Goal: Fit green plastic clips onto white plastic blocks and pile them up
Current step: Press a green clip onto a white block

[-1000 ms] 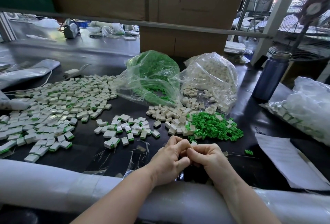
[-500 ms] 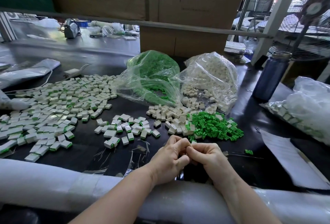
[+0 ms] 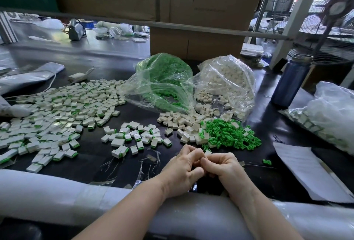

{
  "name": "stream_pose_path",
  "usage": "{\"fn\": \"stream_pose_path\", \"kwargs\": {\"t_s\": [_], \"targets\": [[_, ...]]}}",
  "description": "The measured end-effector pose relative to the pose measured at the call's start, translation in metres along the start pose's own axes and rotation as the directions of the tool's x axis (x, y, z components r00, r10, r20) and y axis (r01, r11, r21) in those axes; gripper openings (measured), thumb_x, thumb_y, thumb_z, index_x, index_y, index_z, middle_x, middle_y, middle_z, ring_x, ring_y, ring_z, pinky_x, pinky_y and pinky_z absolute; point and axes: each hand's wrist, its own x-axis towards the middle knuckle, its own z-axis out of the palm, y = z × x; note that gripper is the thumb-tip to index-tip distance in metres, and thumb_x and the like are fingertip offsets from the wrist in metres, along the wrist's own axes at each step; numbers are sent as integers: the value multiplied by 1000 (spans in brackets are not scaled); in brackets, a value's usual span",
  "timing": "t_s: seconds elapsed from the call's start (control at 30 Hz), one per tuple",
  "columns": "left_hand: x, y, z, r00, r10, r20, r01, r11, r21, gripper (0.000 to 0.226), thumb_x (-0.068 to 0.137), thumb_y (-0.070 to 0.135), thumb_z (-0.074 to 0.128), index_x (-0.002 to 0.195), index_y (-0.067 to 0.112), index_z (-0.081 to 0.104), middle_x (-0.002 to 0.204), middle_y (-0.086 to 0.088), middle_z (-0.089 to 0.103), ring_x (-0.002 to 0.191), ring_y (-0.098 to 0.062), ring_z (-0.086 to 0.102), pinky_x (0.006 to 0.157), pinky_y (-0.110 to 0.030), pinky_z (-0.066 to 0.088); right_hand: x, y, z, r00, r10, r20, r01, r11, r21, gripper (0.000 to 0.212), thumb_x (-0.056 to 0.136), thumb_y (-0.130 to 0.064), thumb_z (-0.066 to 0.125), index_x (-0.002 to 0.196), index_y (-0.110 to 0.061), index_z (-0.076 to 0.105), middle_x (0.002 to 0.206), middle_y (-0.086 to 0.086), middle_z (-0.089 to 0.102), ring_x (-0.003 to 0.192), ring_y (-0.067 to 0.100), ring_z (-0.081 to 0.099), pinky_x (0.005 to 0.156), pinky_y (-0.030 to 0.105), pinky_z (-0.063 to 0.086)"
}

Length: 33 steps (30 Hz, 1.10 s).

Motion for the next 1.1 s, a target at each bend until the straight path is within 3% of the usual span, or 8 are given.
{"fn": "stream_pose_path", "kwargs": {"t_s": [0.1, 0.2, 0.4, 0.53, 0.63, 0.83, 0.97, 1.1], "targets": [[0, 1, -1, 1000, -6, 2, 6, 1000, 11, 22, 71, 35, 42, 90, 29, 50, 99, 12, 37, 103, -23, 49, 95, -41, 42, 0, 0, 1, 1000, -1, -10, 1, 1000, 5, 18, 85, 2, 58, 76, 14, 67, 49, -1, 53, 44, 3, 48, 44, 12, 37], [-1, 3, -1, 1000, -9, -5, 8, 1000, -9, 13, 71, 33, 42, 82, 36, 47, 102, 8, 38, 103, -24, 49, 94, -41, 42, 0, 0, 2, 1000, -17, -24, 17, 1000, 13, 18, 85, 0, 59, 75, 12, 68, 51, 1, 54, 47, 5, 50, 46, 13, 38], [-1, 2, -2, 990, 6, -138, -32, 983, -183, 4, 92, 21, 55, 95, 22, 58, 106, -3, 43, 90, -16, 54, 88, -32, 49, 1, -3, 6, 993, -67, -94, 67, 998, -3, 29, 77, -30, 60, 76, -3, 71, 61, 7, 64, 56, 13, 58, 52, 18, 47], [0, 0, -2, 974, -53, -220, -3, 969, -248, 7, 91, 13, 57, 97, 16, 61, 101, -10, 59, 93, -25, 59, 88, -33, 49, 2, -1, 2, 980, -63, -191, 57, 998, -36, 9, 84, -11, 63, 85, -9, 72, 68, 2, 72, 58, 7, 63, 52, 17, 49], [-1, -1, -2, 965, -83, -250, 0, 949, -317, 9, 89, 9, 59, 96, 15, 63, 89, -7, 64, 84, -20, 62, 84, -33, 53, 0, -1, 1, 983, -60, -172, 47, 996, -80, 15, 82, -1, 65, 85, -13, 73, 75, 3, 73, 64, 6, 65, 55, 17, 49], [-2, 0, -4, 947, -147, -287, 10, 903, -429, 11, 83, 6, 66, 87, 17, 64, 82, -14, 67, 80, -29, 66, 82, -39, 55, -1, -2, 4, 987, -88, -138, 61, 980, -188, 11, 74, -1, 73, 79, -11, 73, 69, 3, 72, 62, 6, 65, 55, 16, 48], [-2, 1, -3, 949, -111, -294, -13, 921, -389, 11, 79, 5, 70, 83, 14, 65, 78, -3, 67, 74, -16, 63, 78, -28, 54, 0, -1, 3, 976, -119, -182, 80, 975, -208, 12, 81, -1, 67, 71, -9, 67, 59, 2, 66, 56, 10, 61, 53, 19, 49], [-2, 1, -4, 938, -107, -330, -28, 925, -379, 10, 76, 4, 73, 80, 11, 67, 77, -1, 68, 74, -12, 63, 75, -23, 54, -1, 0, 2, 982, -114, -154, 85, 980, -182, 12, 81, 2, 65, 74, -8, 65, 63, 4, 66, 60, 14, 62, 55, 21, 50]]}}
